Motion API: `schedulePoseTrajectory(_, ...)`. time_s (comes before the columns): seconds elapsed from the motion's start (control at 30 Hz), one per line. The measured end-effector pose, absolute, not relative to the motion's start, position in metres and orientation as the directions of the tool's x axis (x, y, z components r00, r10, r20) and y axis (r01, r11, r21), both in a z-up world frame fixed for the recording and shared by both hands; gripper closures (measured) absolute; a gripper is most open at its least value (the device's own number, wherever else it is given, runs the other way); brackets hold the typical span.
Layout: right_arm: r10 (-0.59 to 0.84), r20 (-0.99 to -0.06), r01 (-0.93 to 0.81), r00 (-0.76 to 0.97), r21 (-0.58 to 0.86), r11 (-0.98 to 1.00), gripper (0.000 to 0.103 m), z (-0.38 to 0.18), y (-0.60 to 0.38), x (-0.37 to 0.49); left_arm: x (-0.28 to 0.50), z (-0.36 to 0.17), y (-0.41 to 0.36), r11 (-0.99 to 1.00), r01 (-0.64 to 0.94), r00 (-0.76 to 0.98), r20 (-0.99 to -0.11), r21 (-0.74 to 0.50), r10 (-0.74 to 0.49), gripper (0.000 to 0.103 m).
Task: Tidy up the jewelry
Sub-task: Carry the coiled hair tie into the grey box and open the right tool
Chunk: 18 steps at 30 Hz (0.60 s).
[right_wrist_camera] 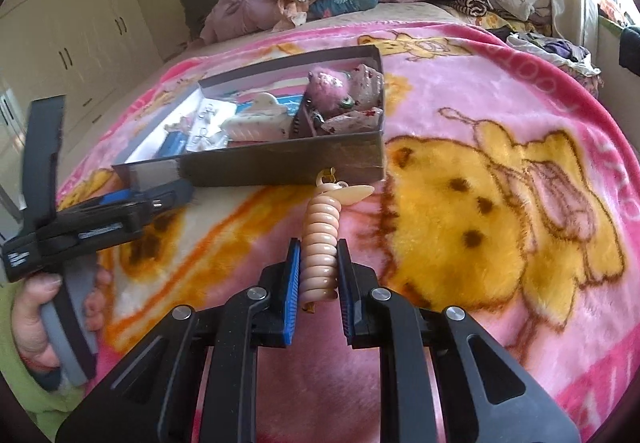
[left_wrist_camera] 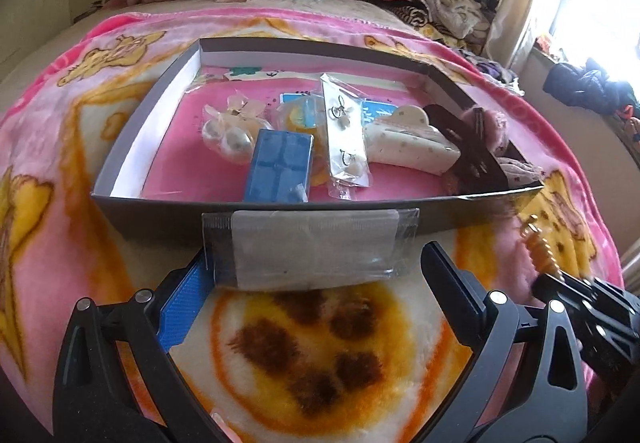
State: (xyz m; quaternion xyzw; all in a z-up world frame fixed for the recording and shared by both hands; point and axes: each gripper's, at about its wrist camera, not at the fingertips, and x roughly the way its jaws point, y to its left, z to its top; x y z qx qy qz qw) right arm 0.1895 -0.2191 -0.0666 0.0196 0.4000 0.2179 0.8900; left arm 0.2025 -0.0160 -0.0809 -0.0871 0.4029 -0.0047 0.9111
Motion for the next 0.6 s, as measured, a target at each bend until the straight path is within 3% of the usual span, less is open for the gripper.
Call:
schedulePoseTrajectory(0.23,0.443,-0.672,-0.393,0.594,0.238,0.888,0.086,-0.055,-0.219,0.179,0.2,-0.08,-0.016,0.986,-0.066,0.666,-0.743,-0.151,-0.069,0.028)
schedulePoseTrajectory(0.6,0.48,-0.628,-0.434,0.613,0.241,0.868,0.086,-0.028,-0.205,0.173,0.182,-0.053,-0.013,0.983,0.02,0.7,-0.7,-0.18,-0.143,0.029)
